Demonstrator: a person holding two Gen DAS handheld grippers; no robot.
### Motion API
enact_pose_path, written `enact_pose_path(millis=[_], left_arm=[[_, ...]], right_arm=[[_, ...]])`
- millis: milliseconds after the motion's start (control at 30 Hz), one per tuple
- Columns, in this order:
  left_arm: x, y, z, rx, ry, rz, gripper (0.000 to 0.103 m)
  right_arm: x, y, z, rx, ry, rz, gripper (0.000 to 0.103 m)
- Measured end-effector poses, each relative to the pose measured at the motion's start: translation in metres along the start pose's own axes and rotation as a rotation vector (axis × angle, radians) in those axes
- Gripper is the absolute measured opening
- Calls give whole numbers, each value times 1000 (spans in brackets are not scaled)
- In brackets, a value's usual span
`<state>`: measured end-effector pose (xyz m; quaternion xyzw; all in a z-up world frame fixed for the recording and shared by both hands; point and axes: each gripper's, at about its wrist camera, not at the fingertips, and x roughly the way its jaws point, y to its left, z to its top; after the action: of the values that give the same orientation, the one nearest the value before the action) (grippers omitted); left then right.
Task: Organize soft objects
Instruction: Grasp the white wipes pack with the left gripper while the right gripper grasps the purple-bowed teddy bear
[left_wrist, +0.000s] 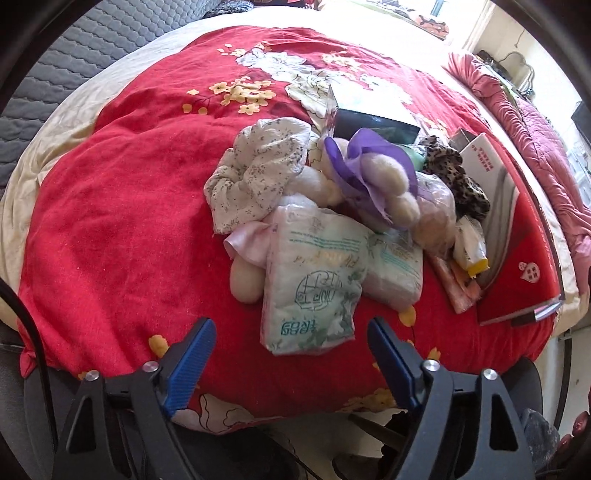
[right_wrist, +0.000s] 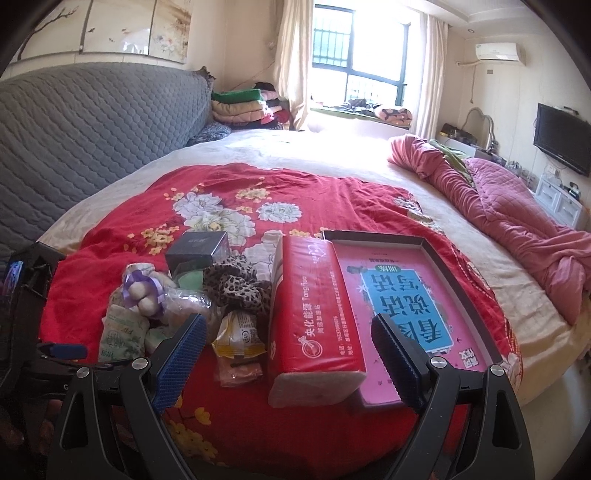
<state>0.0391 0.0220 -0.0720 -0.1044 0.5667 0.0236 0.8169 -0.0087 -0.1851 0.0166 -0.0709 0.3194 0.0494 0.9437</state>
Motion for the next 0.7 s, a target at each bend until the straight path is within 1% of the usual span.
enact_pose_path(millis=[100,167,200,267,333,433,600,700], left_arm=[[6,-2,2,-1,8,12,74],[10,-3,4,-7,17,8,70],[11,-3,5,-10,21,5,66],[13,-2,6,-14,19,-3,62],[14,0,7,-21,19,-25,52],[15,5,7,-50,13,-64,49],[15,23,8,-101,7,-173,47],[14,31,7,-115,7,-209,46]], right_arm=[[9,4,5,-21,6,38,91],[17,8,9,-33,15,75,91],[20,12,10,-49,14,88,91],[27,19,13,-80,25,99,91],[35,25,14,-102,39,118,91],[42,39,17,-168,40,164,91],[55,65,25,-263,44,283,91],[61,85,27,-367,31,321,91]])
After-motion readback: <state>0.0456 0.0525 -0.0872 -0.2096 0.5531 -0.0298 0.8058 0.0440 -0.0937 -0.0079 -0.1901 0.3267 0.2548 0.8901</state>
